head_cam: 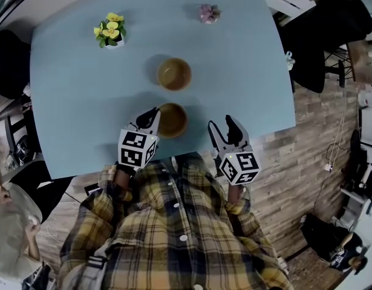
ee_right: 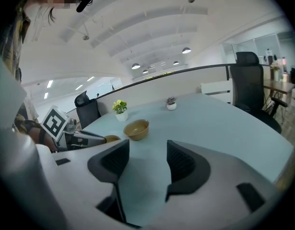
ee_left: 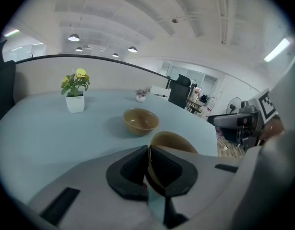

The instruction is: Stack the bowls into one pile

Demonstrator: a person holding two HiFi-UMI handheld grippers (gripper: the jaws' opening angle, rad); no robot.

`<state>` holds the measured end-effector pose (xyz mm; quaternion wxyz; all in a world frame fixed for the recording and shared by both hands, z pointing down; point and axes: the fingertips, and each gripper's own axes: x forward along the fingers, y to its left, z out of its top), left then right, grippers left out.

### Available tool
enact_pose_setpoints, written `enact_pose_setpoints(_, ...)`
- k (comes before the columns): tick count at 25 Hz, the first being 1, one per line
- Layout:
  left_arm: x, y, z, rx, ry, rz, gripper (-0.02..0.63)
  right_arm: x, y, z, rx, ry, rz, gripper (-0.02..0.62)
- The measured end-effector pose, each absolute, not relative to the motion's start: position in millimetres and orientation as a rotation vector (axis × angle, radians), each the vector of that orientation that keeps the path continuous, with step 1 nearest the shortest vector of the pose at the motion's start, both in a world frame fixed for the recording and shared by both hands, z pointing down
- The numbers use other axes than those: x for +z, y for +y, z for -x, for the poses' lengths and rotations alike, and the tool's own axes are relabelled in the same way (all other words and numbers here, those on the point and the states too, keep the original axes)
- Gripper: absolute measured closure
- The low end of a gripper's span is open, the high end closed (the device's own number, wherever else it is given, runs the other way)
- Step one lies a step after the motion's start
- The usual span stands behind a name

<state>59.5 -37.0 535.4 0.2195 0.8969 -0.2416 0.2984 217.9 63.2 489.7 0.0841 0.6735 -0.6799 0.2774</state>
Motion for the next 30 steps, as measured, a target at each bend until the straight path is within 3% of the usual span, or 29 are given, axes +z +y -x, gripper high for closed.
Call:
enact_pose_setpoints(5,542,-35,-61,0.848,-0.674,-2.495,0.592,492,69,-219,0.840,-2.017,-2.016,0.368)
enact_pose_setpoints(9,542,-34,-64,0.856,-0.669,-2.514,0.522,491,72,-221,0.846,-2.010,-2.024,0.367)
enact_pose_setpoints(14,540,-38,-66,0.842,-0.687,-2.534,0.483,491,73,-222,0.843,-2.006,-2.029,0.368)
enact_pose_setpoints(30,509,-61,-39,0.686,-0.865,-2.494,0.511,482,9,-213,0.758,-2.149,-1.842,0.367)
